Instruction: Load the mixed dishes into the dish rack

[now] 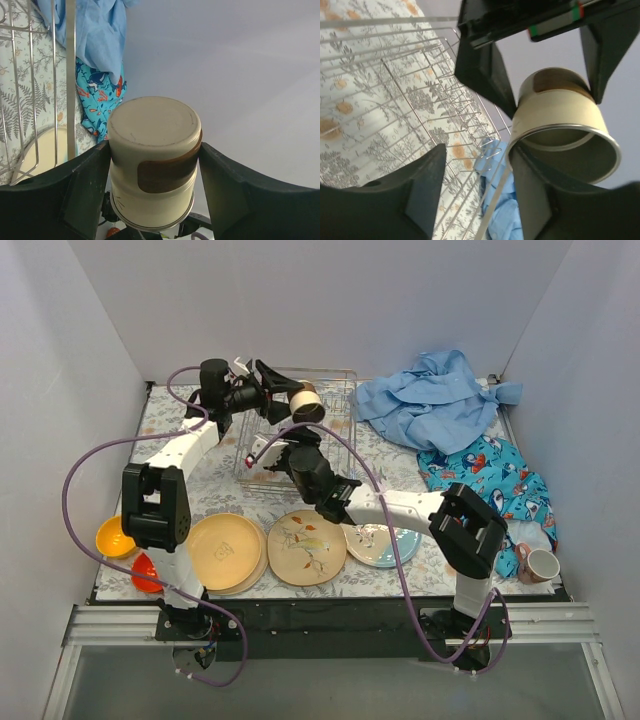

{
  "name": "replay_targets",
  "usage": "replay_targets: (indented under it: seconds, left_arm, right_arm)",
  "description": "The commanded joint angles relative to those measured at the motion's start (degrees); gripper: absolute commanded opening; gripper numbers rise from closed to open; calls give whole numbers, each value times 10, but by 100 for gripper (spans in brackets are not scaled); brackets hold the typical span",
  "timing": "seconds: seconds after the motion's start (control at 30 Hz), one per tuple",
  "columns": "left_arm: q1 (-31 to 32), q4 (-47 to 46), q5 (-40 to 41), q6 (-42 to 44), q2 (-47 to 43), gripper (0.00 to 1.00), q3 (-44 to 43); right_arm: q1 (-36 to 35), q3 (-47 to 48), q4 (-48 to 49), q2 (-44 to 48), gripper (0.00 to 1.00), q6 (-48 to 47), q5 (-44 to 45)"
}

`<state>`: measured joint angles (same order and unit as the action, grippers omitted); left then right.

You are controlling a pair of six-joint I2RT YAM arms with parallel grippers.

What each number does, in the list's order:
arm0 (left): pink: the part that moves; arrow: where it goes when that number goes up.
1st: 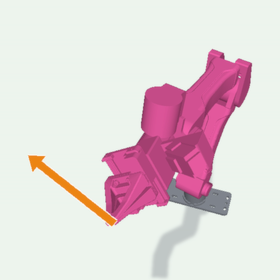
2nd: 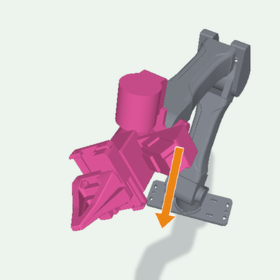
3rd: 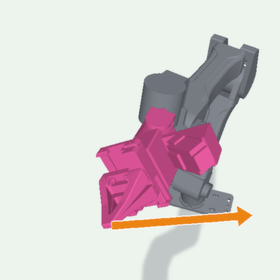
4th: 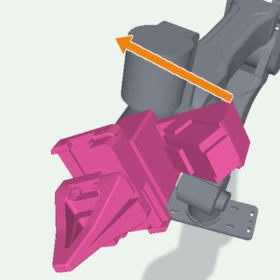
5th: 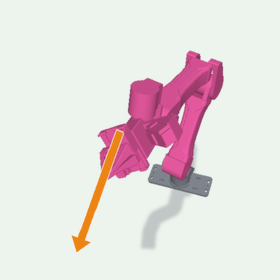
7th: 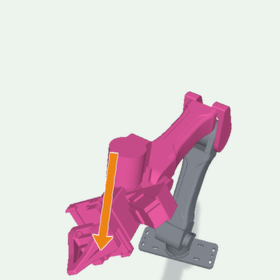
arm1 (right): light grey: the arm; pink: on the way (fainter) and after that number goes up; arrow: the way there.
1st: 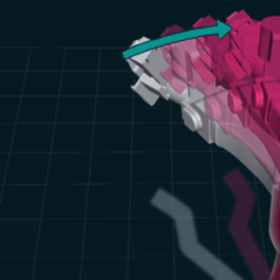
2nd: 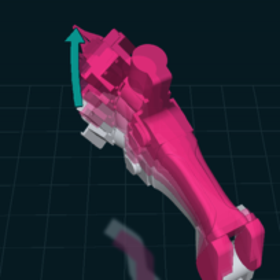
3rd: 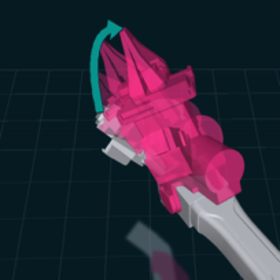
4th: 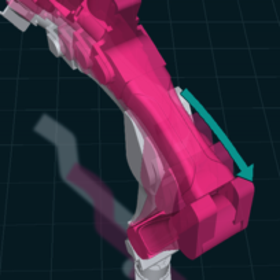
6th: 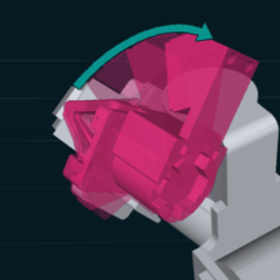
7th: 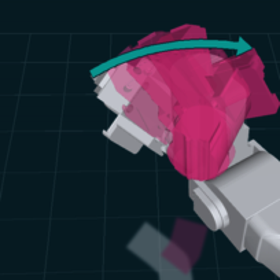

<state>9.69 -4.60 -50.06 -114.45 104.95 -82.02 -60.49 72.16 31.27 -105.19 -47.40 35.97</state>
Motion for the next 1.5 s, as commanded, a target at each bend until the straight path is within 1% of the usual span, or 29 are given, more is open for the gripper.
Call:
replay_targets:
  seconds: [0.0, 0.07, 0.1, 0.13, 0.2, 0.23, 0.27, 0.3, 0.33, 0.37, 0.4, 0.43, 0.47, 0.5, 0.53, 0.57, 0.6, 0.63, 0.7, 0.73, 0.83, 0.87, 0.9, 0.97, 1.0, 1.03, 1.17, 1.33, 1.47]
  left_arm:
    - [-23, -26, 9, -26, 27, 44, -65]
    - [-35, -30, 10, -5, 51, 43, -82]
    - [-39, -37, 9, 4, 59, 43, -93]
    - [-43, -40, 13, 18, 68, 43, -115]
    - [-55, -35, 15, 52, 97, 42, -144]
    - [-57, -32, 13, 64, 104, 42, -174]
    - [-63, -26, 13, 79, 122, 42, -192]
    - [-64, -13, 14, 116, 130, 42, -208]
    - [-64, -5, 15, 133, 138, 42, -241]
    - [-64, -1, 19, 155, 146, 41, -255]
    - [-62, 3, 22, 185, 156, 41, -267]
    - [-61, 5, 26, 202, 163, 40, -277]
    - [-61, 7, 34, 217, 169, 40, -297]
    - [-61, 15, 36, 230, 183, 40, -309]
    - [-61, 21, 39, 271, 191, 39, -321]
    - [-61, 26, 52, 290, 195, 39, -337]
    - [-61, 22, 58, 315, 198, 38, -339]
    - [-60, 18, 63, 357, 199, 38, -339]
    - [-53, 8, 81, 409, 201, 38, -333]
    - [-45, -1, 87, 460, 196, 38, -325]
    - [-25, -61, 127, 517, 175, 37, -264]
    - [-21, -111, 143, 540, 169, 34, -239]
    - [-15, -139, 166, 552, 162, 33, -198]
    - [-2, -205, 223, 575, 158, 31, -169]
    - [2, -218, 243, 579, 160, 31, -162]
    - [8, -229, 277, 582, 163, 30, -161]
    - [24, -285, 341, 615, 183, 30, -163]
    - [45, -299, 394, 672, 212, 29, -191]
    - [51, -307, 451, 704, 231, 28, -190]
  right_arm:
    - [0, 18, -67, 37, 68, -25, 25]
    - [12, 1, -132, 65, 72, -14, -21]
    - [13, -3, -154, 91, 76, -9, -36]
    - [14, -5, -212, 103, 77, -2, -50]
    - [21, -5, -274, 143, 79, 10, -101]
    - [27, -4, -308, 158, 80, 37, -121]
    - [41, 0, -389, 181, 81, 47, -181]
    - [50, 17, -432, 189, 83, 57, -214]
    - [58, 27, -465, 196, 84, 77, -243]
    - [81, 44, -538, 199, 86, 84, -322]
    - [93, 75, -568, 197, 94, 92, -356]
    - [101, 96, -591, 191, 96, 103, -392]
    - [114, 115, -617, 171, 96, 125, -435]
    - [120, 134, -662, 159, 96, 132, -452]
    - [123, 178, -687, 144, 95, 139, -467]
    - [132, 197, -707, 117, 93, 145, -501]
    - [136, 214, -735, 105, 91, 150, -513]
    - [144, 232, -743, 96, 91, 156, -527]
    - [153, 239, -749, 81, 91, 172, -534]
    - [161, 239, -750, 77, 91, 179, -535]
    - [174, 239, -752, 72, 90, 202, -535]
    - [177, 239, -752, 73, 90, 206, -535]
    - [179, 236, -752, 74, 90, 210, -534]
    - [184, 229, -755, 79, 90, 217, -530]
    - [185, 226, -756, 81, 90, 219, -527]
    - [187, 222, -755, 83, 90, 225, -522]
    - [191, 205, -757, 99, 90, 243, -515]
    - [191, 180, -756, 108, 89, 267, -512]
    - [192, 173, -756, 113, 89, 272, -501]
